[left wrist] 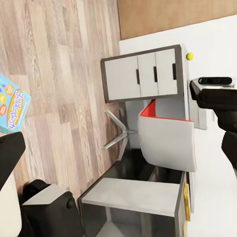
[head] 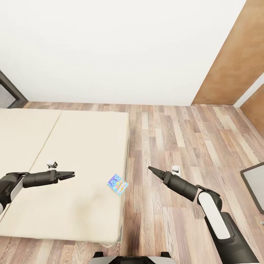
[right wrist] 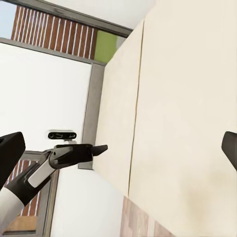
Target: Put all the toys in the child's room - the three board games (two on the bed and one on the table), the two jigsaw puzzles on the table, and the tennis ball on the table - inside the toy box on the table in the child's room.
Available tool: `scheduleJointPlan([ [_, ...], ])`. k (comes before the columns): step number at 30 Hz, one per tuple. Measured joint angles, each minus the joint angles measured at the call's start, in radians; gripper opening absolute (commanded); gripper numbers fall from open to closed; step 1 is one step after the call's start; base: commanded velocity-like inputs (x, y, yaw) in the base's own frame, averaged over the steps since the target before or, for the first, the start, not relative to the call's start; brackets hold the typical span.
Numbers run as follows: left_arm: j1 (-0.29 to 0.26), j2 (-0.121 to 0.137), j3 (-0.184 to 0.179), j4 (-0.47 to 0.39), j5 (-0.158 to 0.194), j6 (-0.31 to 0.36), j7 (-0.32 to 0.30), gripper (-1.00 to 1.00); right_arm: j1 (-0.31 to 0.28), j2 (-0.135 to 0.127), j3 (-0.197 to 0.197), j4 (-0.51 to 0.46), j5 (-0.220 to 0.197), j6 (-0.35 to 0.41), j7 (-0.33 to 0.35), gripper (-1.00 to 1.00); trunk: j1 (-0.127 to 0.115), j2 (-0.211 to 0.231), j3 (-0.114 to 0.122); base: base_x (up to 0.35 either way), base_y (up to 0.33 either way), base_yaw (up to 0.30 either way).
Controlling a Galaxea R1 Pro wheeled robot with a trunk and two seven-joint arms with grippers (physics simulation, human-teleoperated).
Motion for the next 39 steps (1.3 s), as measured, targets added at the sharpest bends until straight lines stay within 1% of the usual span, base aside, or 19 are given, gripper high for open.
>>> scheduleJointPlan([
  [35,0.000,-0.001,-0.001,0.000,0.000,0.000,0.009,1.00,0.000,0.002,0.000,0.001,0.000,0.000,-0.001,1.00,0.000,0.000,0.057,0.000,0.000,0.000],
  [39,0.000,-0.002,-0.002,0.000,0.000,0.000,0.018,1.00,0.000,0.001,0.000,0.005,0.000,0.000,-0.002,1.00,0.000,0.000,0.063,0.000,0.000,0.000],
])
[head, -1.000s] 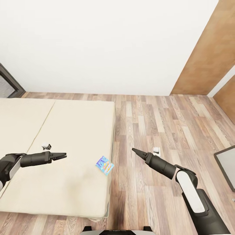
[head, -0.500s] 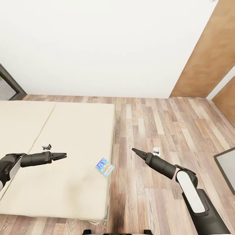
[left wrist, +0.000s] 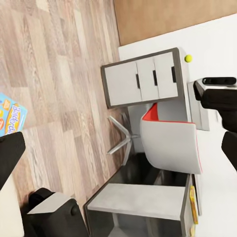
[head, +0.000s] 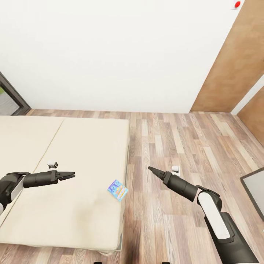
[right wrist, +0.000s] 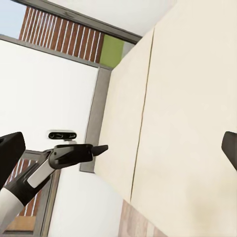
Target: Put all the toys in the child's room - the three board games (two on the bed and one on the table), the two jigsaw puzzles on the table, and the tennis ball on the table - inside the toy box on the table in the child's room.
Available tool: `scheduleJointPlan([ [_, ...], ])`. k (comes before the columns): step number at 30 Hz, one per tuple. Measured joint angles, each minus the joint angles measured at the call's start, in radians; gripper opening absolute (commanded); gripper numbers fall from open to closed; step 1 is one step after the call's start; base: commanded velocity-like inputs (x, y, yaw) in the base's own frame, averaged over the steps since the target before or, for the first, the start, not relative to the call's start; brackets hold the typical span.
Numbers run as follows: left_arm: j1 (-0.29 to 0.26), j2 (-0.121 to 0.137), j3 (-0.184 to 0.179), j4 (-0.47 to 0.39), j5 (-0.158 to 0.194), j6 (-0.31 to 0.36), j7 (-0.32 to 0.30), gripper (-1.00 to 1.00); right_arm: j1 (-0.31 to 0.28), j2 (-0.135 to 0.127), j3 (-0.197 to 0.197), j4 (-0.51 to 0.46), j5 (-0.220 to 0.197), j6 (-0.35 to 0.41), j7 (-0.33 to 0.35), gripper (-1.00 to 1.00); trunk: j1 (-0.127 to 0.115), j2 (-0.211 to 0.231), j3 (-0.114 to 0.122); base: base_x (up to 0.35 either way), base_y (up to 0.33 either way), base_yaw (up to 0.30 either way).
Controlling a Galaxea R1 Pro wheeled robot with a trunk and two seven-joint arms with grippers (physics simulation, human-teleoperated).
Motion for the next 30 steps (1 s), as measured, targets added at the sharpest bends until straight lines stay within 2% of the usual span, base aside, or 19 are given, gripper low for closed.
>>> scheduleJointPlan([
  [30,0.000,0.000,0.000,0.000,0.000,0.000,0.007,1.00,0.000,0.005,0.000,0.005,0.000,-0.001,-0.001,1.00,0.000,0.000,0.049,0.000,0.000,0.000],
])
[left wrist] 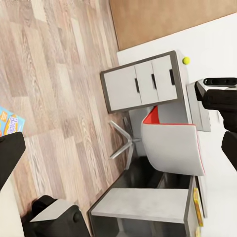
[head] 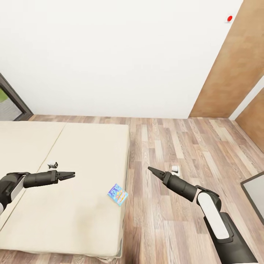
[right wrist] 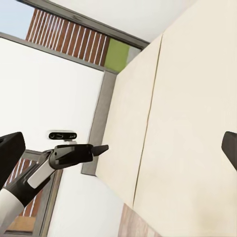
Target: Put all the toys in the child's room - the three board games (two on the bed and one on the table), the two jigsaw puzzles on the table, and the tennis ball on the table - inside the toy box on the table in the child's room.
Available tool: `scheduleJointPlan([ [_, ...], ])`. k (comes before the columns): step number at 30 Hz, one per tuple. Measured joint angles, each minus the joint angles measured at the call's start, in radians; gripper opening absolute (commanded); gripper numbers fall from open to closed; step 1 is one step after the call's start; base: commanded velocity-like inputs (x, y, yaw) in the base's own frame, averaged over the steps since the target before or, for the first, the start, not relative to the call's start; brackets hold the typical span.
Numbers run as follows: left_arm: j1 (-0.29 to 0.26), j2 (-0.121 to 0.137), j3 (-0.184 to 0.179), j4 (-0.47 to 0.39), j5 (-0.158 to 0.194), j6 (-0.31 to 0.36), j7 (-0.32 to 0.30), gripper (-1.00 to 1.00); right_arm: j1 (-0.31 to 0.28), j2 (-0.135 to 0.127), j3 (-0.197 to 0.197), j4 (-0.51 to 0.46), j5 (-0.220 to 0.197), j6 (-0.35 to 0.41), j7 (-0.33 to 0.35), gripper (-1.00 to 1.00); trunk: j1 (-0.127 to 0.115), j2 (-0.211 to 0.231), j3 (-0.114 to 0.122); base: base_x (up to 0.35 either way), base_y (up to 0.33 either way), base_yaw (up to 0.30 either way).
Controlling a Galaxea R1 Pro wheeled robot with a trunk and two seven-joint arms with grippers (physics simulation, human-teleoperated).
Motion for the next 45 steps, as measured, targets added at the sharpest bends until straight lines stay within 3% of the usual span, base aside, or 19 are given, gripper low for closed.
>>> scheduleJointPlan([
  [45,0.000,0.001,0.000,0.001,0.000,0.000,-0.001,1.00,0.000,0.000,0.000,0.000,0.000,0.000,0.000,1.00,0.000,0.000,0.073,0.000,0.000,0.000],
])
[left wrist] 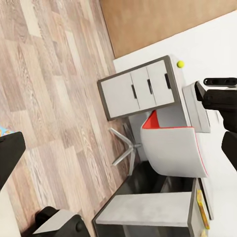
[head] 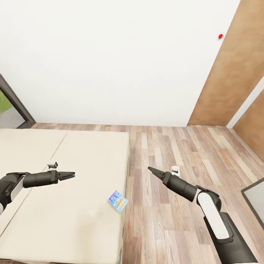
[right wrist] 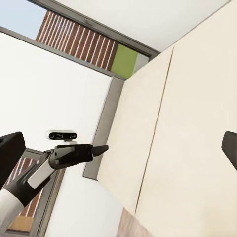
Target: Put all the toys in the child's room - the three board games (two on the bed and one on the table), the two jigsaw puzzles on the table, and the tennis ball on the table - inside the toy box on the table in the child's room.
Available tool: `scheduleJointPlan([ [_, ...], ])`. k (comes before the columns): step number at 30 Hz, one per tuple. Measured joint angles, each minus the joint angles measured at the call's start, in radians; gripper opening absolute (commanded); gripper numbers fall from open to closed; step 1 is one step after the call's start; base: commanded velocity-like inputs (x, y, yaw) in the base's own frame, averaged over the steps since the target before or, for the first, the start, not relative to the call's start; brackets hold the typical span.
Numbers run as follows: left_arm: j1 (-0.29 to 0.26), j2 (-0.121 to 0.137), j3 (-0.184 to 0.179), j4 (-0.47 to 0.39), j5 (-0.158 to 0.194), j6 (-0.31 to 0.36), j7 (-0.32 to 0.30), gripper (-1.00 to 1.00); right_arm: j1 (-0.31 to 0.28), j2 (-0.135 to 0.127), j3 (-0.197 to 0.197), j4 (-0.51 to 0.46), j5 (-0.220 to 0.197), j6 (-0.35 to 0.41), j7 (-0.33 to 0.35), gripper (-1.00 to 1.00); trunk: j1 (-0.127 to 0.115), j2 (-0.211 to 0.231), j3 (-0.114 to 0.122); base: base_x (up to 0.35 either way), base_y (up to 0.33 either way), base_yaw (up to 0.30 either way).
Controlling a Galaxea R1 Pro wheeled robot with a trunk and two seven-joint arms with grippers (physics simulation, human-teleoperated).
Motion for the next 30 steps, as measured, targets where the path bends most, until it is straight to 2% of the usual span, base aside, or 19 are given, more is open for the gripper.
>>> scheduleJointPlan([
  [30,0.000,-0.001,0.000,-0.001,0.000,0.000,0.001,1.00,0.000,0.000,0.000,0.000,0.000,0.000,0.000,1.00,0.000,0.000,0.049,0.000,0.000,0.000],
])
